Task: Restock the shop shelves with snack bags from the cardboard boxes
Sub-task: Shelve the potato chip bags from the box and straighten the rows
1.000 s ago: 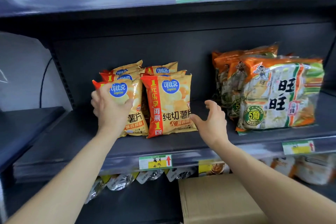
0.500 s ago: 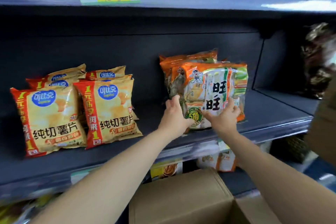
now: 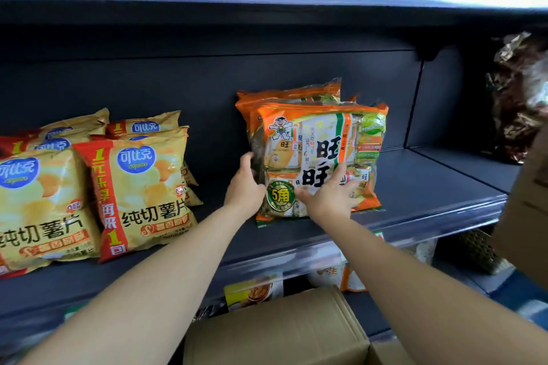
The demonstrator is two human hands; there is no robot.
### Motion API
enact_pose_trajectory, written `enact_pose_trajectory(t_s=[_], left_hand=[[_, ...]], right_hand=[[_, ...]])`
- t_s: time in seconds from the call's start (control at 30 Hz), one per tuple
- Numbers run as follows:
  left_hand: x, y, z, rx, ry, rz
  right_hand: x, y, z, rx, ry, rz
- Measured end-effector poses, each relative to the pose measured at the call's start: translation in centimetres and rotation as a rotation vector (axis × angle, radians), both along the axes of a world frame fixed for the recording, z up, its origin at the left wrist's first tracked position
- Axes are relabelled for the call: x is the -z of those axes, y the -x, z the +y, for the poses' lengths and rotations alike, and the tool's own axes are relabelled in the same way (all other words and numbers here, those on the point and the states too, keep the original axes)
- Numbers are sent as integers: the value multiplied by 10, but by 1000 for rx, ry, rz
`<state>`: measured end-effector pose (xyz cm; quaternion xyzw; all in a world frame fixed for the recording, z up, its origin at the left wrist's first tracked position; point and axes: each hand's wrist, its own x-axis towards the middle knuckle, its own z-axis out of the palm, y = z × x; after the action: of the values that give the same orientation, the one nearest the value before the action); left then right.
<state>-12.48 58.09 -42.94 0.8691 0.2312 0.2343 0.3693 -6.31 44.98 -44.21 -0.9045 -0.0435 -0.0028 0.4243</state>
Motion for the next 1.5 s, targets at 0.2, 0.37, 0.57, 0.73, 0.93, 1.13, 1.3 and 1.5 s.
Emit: enact_pose_trajectory(t_s=[0.2,0.37,0.57,0.73,0.93,1.13,1.3,1.5], left_hand=[[0,6,-13,3,-20,31],[-9,38,-8,-32,-176,44],[-12,83,18,-119,-255,48],[-13,105,31,-98,-232,39],[-17,148,57,-183,-371,190],[-16,203,105,-498,-349,327],[-12,223,133,-607,-407,274],[-13,227,140,-584,-436,314]], right_hand=[[0,3,-7,-10,-6,16],[-9,27,-3,55,77,-263],[-15,67,27,-131,28,-514],[-16,94,45,-397,7,-549],[-12,113,68,-819,104,-400],[-10,147,118,-1031,169,-229],[-12,153,138,-1008,209,-226],[-11,159,141,-984,184,-225]])
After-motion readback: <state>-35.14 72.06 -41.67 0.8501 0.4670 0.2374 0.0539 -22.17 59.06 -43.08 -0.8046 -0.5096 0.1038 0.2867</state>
